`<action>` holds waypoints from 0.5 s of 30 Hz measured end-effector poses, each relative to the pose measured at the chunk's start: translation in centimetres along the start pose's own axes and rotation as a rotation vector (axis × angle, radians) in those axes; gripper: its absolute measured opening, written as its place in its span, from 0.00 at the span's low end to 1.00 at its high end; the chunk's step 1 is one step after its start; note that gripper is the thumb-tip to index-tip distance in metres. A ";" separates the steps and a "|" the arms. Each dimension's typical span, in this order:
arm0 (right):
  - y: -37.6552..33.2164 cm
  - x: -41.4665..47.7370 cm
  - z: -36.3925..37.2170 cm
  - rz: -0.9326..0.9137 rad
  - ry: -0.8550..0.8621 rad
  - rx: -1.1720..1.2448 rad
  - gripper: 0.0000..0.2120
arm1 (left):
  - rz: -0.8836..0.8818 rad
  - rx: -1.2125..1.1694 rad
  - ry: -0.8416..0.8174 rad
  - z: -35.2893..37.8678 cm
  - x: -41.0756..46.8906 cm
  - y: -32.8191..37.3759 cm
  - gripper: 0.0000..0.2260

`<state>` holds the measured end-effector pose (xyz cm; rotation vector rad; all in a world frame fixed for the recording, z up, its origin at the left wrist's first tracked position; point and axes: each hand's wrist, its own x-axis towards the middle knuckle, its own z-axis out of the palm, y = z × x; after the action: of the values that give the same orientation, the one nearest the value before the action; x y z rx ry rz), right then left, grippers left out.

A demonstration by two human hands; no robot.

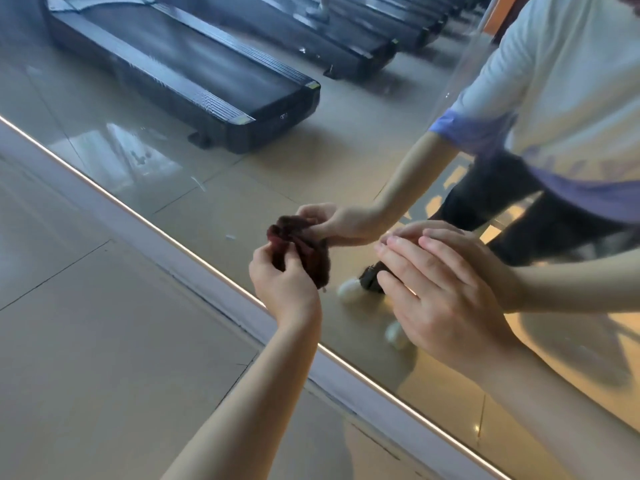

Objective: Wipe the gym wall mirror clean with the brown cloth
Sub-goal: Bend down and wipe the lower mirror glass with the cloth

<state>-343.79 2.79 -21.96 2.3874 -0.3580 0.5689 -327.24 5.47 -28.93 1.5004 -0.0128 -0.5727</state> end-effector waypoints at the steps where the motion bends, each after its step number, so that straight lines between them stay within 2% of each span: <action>1: 0.0 0.0 0.0 0.001 -0.007 0.007 0.08 | 0.030 -0.023 -0.041 0.1 -1.0 0.2 0.08; 3: 0.1 0.3 -0.2 0.001 -0.009 0.018 0.09 | 0.080 -0.053 -0.064 0.1 -1.9 0.6 0.08; 5: 0.3 0.6 -0.4 0.009 -0.001 0.015 0.10 | 0.097 -0.043 -0.015 0.3 -1.0 0.7 0.09; 9: 0.5 1.7 -1.0 0.044 0.035 0.015 0.11 | -0.018 -0.050 0.057 0.0 1.1 0.8 0.10; 11: 0.5 2.2 -1.3 0.073 0.044 0.019 0.12 | 0.032 -0.064 -0.017 -0.2 -0.3 1.4 0.10; 15: 0.9 2.5 -2.1 0.102 0.051 -0.019 0.12 | 0.254 -0.108 -0.175 -0.1 -4.5 3.4 0.13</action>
<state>-342.61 3.25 -18.83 2.3426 -0.4627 0.6683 -329.90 7.08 -24.22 1.3161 -0.2993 -0.4892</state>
